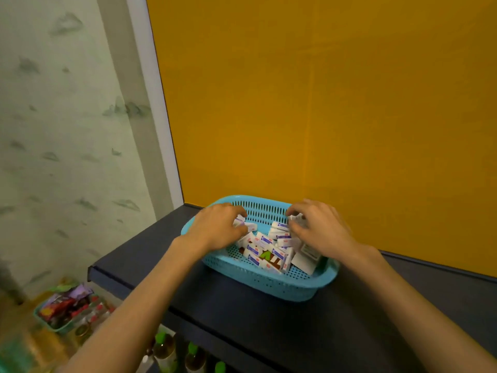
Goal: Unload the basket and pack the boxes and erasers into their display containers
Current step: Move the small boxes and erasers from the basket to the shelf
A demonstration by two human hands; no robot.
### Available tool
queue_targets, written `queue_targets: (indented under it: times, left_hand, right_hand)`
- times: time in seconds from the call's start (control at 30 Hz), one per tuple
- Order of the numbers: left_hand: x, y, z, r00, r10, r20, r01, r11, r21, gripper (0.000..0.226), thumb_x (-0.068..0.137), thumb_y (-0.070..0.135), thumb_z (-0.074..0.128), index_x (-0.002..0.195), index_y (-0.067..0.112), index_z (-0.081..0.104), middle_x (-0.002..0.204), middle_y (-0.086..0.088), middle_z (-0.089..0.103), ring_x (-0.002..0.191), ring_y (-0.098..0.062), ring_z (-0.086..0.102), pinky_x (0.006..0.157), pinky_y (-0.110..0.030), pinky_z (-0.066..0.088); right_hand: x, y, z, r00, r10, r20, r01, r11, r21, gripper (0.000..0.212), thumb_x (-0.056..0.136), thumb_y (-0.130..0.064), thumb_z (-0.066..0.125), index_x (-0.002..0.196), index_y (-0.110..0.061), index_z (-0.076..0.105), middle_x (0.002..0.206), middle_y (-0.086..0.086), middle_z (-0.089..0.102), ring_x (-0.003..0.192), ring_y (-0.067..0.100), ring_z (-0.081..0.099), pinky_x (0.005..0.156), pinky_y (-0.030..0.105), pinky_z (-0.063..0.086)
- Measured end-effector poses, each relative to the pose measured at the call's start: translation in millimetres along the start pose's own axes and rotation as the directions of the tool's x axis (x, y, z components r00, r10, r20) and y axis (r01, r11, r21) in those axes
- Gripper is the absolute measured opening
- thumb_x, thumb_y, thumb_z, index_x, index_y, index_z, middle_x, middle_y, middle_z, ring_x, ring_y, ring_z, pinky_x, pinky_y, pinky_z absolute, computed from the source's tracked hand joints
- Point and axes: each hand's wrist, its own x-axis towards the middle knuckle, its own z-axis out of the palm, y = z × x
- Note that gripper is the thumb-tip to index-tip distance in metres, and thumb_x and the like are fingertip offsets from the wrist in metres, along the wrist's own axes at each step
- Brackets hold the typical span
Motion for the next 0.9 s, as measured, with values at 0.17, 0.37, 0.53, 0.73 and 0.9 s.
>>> queue_targets:
  times: [0.17,0.37,0.53,0.73,0.9]
  left_hand:
    - [49,-25,18,0.985,0.107,0.136,-0.113,0.993,0.041,0.041,0.092,0.050,0.056,0.130,0.033,0.059,0.134,0.002,0.062,0.117,-0.021,0.058,0.087,-0.038,0.050]
    - [91,-31,36,0.944,0.254,0.213,-0.277,0.957,0.086,0.040,0.093,0.047,0.058,0.128,0.028,0.060,0.130,0.000,0.062,0.116,-0.022,0.058,0.089,-0.038,0.049]
    - [105,-27,53,0.912,0.319,0.256,-0.354,0.930,0.101,0.032,0.092,0.035,0.063,0.119,0.018,0.065,0.120,-0.005,0.065,0.110,-0.025,0.060,0.091,-0.039,0.050]
    - [112,-24,57,0.914,0.329,0.237,-0.365,0.923,0.125,0.020,0.089,0.024,0.067,0.103,0.012,0.059,0.103,-0.006,0.060,0.100,-0.026,0.061,0.086,-0.040,0.053]
    - [114,-30,62,0.913,0.345,0.216,-0.373,0.922,0.104,0.032,0.090,0.031,0.071,0.114,0.013,0.059,0.114,-0.007,0.060,0.107,-0.027,0.058,0.090,-0.039,0.049]
  right_hand:
    - [15,-1,9,0.996,0.062,0.056,-0.063,0.998,0.012,0.024,0.096,-0.033,0.056,0.118,-0.027,0.064,0.113,-0.011,0.062,0.095,0.009,0.061,0.078,0.026,0.054]
    - [14,-14,15,0.986,0.148,0.078,-0.150,0.989,0.013,0.022,0.095,-0.033,0.060,0.115,-0.029,0.066,0.112,-0.011,0.063,0.103,0.010,0.061,0.086,0.036,0.056]
    - [12,-22,21,0.969,0.211,0.131,-0.206,0.977,-0.053,0.011,0.091,-0.034,0.065,0.100,-0.032,0.070,0.103,-0.014,0.067,0.089,0.006,0.062,0.076,0.036,0.057]
    - [11,-34,27,0.900,0.238,0.366,-0.269,0.962,0.037,0.004,0.088,-0.030,0.071,0.091,-0.029,0.073,0.092,-0.017,0.069,0.085,-0.001,0.062,0.074,0.021,0.053]
    - [9,-43,33,0.886,0.246,0.393,-0.276,0.961,0.022,0.009,0.085,-0.037,0.076,0.089,-0.028,0.076,0.079,-0.022,0.063,0.075,-0.003,0.057,0.064,0.015,0.039]
